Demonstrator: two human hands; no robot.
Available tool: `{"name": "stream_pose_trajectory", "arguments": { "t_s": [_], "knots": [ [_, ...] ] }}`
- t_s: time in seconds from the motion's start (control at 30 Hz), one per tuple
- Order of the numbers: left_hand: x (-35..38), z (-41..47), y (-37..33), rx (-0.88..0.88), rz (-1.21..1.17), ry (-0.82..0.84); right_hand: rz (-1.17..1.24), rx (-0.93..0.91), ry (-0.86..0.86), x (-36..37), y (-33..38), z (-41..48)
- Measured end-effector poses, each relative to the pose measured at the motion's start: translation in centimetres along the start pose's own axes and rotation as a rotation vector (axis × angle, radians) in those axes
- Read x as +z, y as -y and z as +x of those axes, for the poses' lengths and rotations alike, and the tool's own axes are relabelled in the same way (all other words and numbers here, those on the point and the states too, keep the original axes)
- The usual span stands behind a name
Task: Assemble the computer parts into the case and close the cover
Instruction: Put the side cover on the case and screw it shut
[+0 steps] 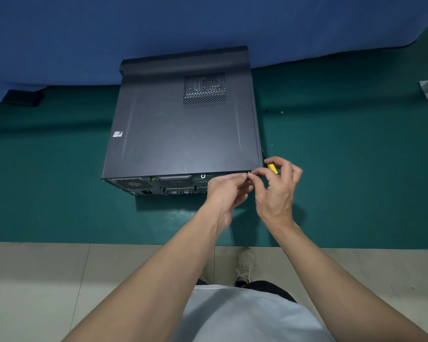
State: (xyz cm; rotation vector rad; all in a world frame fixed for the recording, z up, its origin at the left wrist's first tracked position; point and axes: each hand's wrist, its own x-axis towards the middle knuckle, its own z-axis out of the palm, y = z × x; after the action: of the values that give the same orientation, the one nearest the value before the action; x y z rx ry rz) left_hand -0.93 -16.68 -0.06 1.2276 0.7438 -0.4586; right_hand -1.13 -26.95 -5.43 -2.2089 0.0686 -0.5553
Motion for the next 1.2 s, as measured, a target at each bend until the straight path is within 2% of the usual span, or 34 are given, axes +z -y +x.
{"name": "stream_pose_trajectory", "arguments": {
  "t_s": [0.2,0.43,0.53,0.63,0.7,0.77,0.93,1.0,1.03,1.2],
  "knots": [
    [0.3,-0.2,-0.1,-0.021,-0.061,0.014,-0.008,0.037,-0.024,0.3,0.6,-0.4],
    [1.5,0.0,-0.9,-0.067,-0.067,-0.105,-0.117,-0.015,-0.049,-0.1,0.7,-0.4],
    [1.8,0.1,-1.1,-0.085,-0.076,-0.132,-0.093,-0.040,-0.039,-0.2,0.6,-0.7],
    [2.1,0.3,-1.4,-0.125,-0.066,-0.119,-0.042,-0.056,-0.114,-0.8,-0.3,-1.0],
    [2.1,0.5,-1.7,-0.146,-0.041,-0.106,-0.046,0.031,-0.178,-1.1,-1.6,-0.2],
    [2.0,0.7,-1.9,-0.155,-0.037,-0.108,-0.131,0.167,-0.053,-1.2,-3.3,1.0],
    [2.4,0.7,-2.0,-0.186,-0.038,-0.121,-0.519,0.322,0.677,-0.3,-7.8,3.7],
    [2.5,0.8,-1.9,-0.196,-0.043,-0.130,-0.569,0.349,0.836,0.3,-8.6,4.2],
    [2.5,0.8,-1.9,-0.199,-0.044,-0.133,-0.593,0.337,0.842,0.5,-8.8,4.4],
    [2.7,0.9,-1.8,-0.195,-0.052,-0.138,-0.640,0.238,0.601,0.8,-9.1,4.2]
  ]
}}
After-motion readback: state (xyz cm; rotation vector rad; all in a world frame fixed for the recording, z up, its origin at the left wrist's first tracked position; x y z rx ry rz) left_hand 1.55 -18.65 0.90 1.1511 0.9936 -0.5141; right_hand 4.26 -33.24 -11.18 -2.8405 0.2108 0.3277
